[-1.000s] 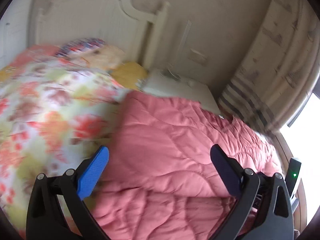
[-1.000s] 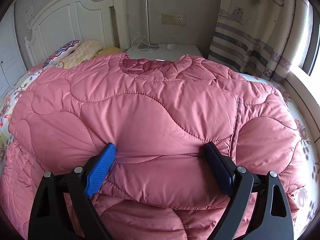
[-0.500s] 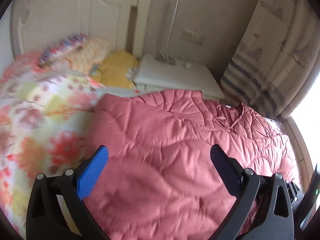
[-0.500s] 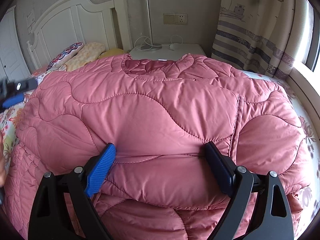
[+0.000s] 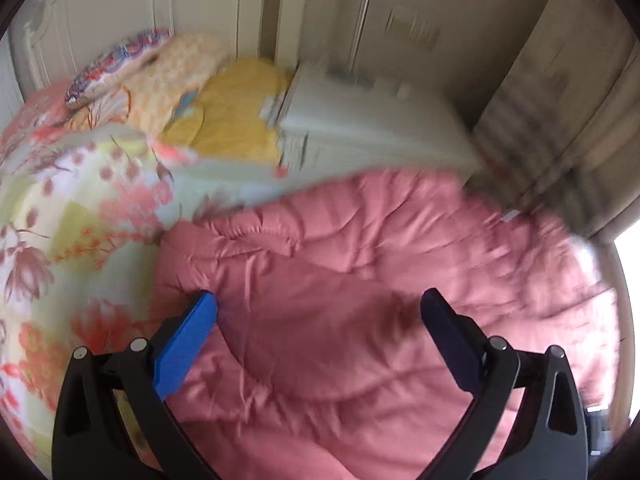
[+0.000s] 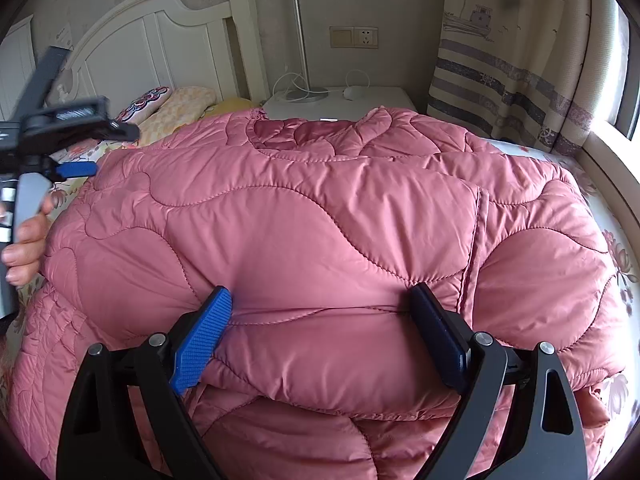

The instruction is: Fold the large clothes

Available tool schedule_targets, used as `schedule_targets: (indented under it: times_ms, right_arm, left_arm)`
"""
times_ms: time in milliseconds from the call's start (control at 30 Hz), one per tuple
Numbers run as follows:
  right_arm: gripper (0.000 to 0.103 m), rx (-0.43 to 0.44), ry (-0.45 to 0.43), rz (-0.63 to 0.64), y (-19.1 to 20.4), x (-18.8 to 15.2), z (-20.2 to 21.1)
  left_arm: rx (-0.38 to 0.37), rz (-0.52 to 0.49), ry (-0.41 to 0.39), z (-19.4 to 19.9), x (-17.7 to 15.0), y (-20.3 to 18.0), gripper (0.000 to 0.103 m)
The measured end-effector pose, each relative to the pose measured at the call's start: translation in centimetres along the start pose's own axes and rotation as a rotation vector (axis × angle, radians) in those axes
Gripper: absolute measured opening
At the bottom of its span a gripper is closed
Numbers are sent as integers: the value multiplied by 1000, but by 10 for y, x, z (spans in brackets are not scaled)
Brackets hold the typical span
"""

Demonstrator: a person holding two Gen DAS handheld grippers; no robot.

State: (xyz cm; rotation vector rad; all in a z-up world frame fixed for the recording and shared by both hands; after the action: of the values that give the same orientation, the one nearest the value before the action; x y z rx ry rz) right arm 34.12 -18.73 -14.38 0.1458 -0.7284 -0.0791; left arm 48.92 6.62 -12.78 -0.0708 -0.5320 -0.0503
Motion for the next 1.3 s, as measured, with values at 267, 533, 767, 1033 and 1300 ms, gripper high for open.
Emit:
schedule_targets:
  times_ms: [267, 533, 767, 1033, 1300]
  right_arm:
    - [87, 13, 2, -1, 0, 0, -1]
    - [87, 11, 1, -1, 1, 0, -1]
    - [86, 10, 12, -8, -2, 3, 7]
    - [86, -183, -33, -156, -89, 41, 40]
    - [88, -260, 74, -216, -135, 31, 12]
  left_arm:
    - [112, -40, -155, 43, -29, -21, 101]
    - [174, -203, -157, 57, -104, -50, 101]
    - [168, -209, -192, 47, -115, -46, 101]
    - [159, -200, -196, 48, -115, -44, 101]
    - [161, -201, -196, 48, -115, -44, 101]
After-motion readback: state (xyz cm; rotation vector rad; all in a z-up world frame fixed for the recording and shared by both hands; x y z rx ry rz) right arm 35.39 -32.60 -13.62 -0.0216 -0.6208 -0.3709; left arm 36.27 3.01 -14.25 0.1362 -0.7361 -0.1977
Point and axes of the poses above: each gripper's, at about its wrist camera, not at the fingertips, and z roughly against the way its jaws point, y to its left, x to its top, the point moved 4 cm from there along -z, roughly the way its jaws point, and after that the axes turned 6 degrees about -z, right-handed, at the moved point
